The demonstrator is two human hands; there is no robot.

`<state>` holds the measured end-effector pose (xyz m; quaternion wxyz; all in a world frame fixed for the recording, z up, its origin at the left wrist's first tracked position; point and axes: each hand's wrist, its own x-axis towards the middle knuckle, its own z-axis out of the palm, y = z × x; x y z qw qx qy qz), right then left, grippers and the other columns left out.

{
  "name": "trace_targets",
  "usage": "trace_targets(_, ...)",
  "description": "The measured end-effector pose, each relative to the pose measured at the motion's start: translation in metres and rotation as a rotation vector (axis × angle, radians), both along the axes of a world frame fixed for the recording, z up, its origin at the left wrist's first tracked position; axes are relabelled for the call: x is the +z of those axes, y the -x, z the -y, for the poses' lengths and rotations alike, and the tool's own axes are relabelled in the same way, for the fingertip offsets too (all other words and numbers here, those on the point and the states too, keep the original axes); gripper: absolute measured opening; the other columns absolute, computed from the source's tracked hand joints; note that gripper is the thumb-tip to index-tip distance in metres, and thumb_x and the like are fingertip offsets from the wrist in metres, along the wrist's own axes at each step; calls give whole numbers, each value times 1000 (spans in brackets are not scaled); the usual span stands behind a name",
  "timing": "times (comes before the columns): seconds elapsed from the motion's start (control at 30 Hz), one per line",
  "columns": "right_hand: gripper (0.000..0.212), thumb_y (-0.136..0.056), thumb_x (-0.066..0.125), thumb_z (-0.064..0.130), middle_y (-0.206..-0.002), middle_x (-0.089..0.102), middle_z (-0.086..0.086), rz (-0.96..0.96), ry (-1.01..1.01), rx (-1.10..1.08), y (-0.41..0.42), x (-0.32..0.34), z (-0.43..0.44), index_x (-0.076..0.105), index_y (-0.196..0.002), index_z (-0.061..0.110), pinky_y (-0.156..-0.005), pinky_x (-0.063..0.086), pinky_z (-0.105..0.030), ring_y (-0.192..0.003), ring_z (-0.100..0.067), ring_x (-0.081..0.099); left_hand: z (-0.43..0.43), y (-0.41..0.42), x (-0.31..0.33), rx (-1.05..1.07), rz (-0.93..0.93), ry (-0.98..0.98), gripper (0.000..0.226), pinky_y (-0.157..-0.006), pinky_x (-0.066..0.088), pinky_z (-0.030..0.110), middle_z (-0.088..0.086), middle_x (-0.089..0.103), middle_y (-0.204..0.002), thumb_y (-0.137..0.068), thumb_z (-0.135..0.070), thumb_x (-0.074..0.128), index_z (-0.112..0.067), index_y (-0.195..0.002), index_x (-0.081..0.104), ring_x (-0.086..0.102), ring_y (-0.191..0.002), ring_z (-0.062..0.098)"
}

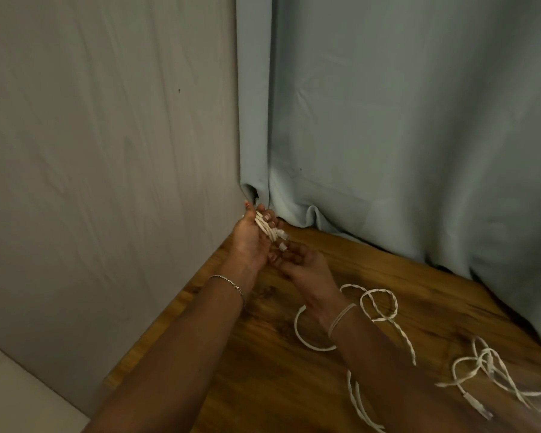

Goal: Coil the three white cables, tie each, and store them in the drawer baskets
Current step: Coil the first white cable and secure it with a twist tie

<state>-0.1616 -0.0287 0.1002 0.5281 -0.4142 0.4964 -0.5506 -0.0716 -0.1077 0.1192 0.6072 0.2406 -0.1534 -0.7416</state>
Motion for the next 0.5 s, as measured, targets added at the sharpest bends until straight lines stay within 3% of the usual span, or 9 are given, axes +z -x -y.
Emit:
trace_targets(0.17,20,-91,64,18,-96,69,7,-739,365,-108,12,-3,3,69,-111,19,-76,51,-24,-83,-9,63,-3,5,-1,-47,143,27,38,-45,38,20,-4,47,-51,-101,-45,36,-13,-83,48,43,-43,9)
trace_targets(0.27,22,-91,62,20,-103,66,1,-1084,524,-126,18,0,5,71,-111,21,-71,49,-28,-82,-14,59,-3,7,-2,-50,216,24,39,-41,40,17,-2,48,-49,-101,-44,37,-11,-84,49,46,-41,9)
trace_targets(0.37,20,-91,59,27,-96,67,-2,-1290,635,-141,22,2,6,73,-104,21,-64,49,-32,-79,-22,61,-5,7,-2,-84,349,62,38,-41,40,16,-2,52,-49,-102,-42,37,-10,-85,51,49,-40,8)
trace_targets(0.5,28,-88,50,30,-93,69,-2,-1381,656,-192,23,1,4,75,-94,17,-66,50,-35,-81,-23,63,-5,7,-9,-133,456,89,39,-48,44,22,1,57,-55,-102,-42,37,-10,-87,53,53,-46,13)
